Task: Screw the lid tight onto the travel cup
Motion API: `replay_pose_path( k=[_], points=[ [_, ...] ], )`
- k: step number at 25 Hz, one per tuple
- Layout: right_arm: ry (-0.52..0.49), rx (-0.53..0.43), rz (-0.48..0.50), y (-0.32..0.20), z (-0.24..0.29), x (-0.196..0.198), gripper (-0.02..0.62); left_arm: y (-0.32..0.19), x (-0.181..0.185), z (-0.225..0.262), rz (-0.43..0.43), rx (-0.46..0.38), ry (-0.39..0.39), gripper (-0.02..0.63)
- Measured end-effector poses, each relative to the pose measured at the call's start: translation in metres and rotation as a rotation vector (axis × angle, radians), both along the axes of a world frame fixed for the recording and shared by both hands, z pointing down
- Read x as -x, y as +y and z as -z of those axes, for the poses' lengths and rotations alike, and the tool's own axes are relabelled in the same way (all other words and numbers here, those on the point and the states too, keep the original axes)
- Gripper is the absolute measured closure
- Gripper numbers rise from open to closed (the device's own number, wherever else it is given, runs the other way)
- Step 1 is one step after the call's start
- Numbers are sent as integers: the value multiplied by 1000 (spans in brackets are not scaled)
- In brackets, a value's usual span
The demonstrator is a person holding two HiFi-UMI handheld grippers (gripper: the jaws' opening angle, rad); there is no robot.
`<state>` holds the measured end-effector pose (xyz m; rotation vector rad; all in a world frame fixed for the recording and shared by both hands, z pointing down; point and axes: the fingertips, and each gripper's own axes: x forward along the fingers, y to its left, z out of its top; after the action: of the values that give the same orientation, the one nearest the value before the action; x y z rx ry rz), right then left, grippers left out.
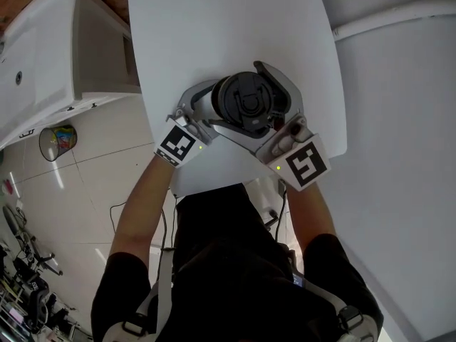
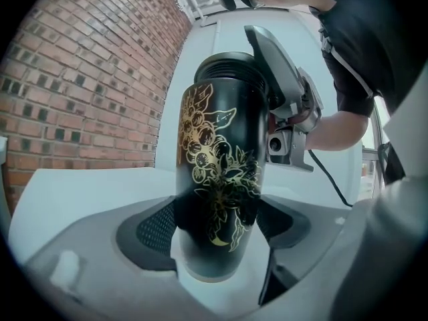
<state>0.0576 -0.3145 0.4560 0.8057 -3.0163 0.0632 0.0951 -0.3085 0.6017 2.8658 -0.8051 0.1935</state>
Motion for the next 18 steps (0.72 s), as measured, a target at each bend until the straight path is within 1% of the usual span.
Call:
replay_pose_path(
  k=[6,18],
  points=[
    [34,-2,39,3,-17,13,110,-1,1,1,-5,2,4,236],
    [6,-13,80,7,-23,16,112,1,1,2,-9,3,5,235]
  ],
)
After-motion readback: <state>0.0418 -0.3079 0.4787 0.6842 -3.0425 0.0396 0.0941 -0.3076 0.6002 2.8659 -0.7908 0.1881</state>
